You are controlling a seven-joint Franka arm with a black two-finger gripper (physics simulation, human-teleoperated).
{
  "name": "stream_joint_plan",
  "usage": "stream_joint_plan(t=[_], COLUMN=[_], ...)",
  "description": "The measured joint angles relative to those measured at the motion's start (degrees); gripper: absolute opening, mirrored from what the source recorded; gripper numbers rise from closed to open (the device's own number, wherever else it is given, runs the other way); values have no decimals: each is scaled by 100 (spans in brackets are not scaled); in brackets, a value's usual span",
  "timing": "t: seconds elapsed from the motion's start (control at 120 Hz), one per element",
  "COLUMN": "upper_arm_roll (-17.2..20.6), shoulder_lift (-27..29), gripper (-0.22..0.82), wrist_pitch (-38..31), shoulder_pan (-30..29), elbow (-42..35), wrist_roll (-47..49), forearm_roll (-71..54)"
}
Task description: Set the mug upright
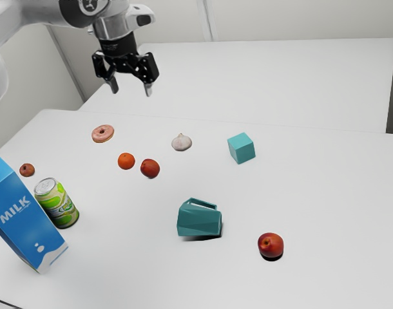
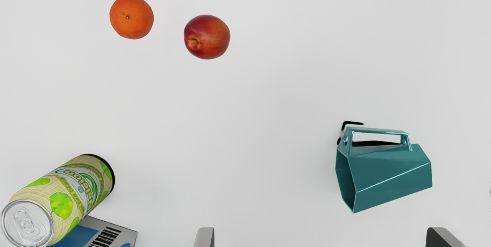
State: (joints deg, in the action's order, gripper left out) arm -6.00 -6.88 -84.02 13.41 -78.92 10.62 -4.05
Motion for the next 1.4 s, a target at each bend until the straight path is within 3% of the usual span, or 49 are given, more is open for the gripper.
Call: stream_joint_plan(t=[0.067, 0.167, 0.342, 0.45, 0.65, 0.883, 1.4], upper_arm_roll=[-360, -529, -768, -785, -774, -618, -398], shoulder_lift=[45, 174, 1005, 1171, 1125, 1171, 795], gripper=[60, 60, 60, 60, 60, 60, 60], wrist_pitch=[-28, -137, -1374, -2382, -3640, -4088, -3926], shoulder_pan=[232, 316, 161, -217, -234, -173, -167], elbow=[-137, -462, -3169, -4642, -5929, -6467, -6601], wrist_roll=[-4, -17, -323, -863, -2175, -3497, -5155], forearm_roll=[167, 542, 2181, 3688, 6078, 7472, 8901])
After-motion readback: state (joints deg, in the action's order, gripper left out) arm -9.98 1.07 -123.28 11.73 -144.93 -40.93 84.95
